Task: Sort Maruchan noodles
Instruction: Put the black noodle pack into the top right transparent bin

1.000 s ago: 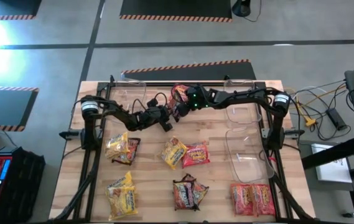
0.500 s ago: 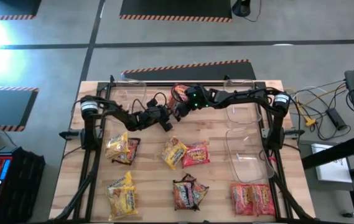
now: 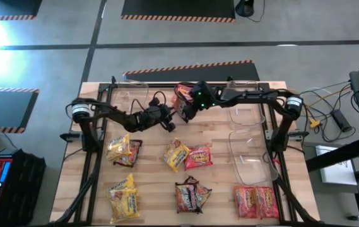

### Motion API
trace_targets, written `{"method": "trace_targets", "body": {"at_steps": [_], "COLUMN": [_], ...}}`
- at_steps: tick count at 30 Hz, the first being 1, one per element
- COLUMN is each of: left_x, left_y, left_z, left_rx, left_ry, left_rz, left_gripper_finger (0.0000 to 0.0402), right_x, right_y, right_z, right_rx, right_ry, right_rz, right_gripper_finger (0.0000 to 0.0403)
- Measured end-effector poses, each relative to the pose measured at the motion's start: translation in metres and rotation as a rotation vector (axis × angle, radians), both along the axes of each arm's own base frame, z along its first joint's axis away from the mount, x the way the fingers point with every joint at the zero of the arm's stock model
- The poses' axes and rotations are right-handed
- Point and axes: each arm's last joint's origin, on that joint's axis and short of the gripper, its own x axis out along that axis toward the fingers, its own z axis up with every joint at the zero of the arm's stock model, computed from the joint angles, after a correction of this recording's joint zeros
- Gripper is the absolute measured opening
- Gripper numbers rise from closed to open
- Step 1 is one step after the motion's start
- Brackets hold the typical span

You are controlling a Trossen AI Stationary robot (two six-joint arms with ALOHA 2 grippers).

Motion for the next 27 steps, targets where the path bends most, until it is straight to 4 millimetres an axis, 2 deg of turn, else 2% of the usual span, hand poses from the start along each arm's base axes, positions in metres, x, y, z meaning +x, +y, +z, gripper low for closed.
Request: {"method": "trace_targets", "body": {"at_steps": [6,13,21,27], "left_x": [0.000,-0.001,-0.001,0.000], "left_y": [-0.005,-0.007,-0.007,-0.008], "left_z": [0.015,0.023,0.022,0.022], "left_rx": [-0.003,-0.044,-0.071,-0.071], "left_ry": [-0.041,-0.100,-0.113,-0.113], "left_rz": [-0.011,0.005,0.014,0.013], "left_gripper_finger": [0.0081,0.0081,0.0081,0.0081], "right_x": [-0.012,-0.028,-0.053,-0.074], "right_y": [0.005,0.011,0.015,0.020], "right_z": [0.027,0.078,0.128,0.152], "right_rx": [-0.044,-0.124,-0.222,-0.266], "right_ry": [0.070,0.172,0.434,0.631], "right_rz": [0.062,0.136,0.070,0.024], "right_gripper_finger": [0.0121,0.0121,0.0121,0.0121]}}
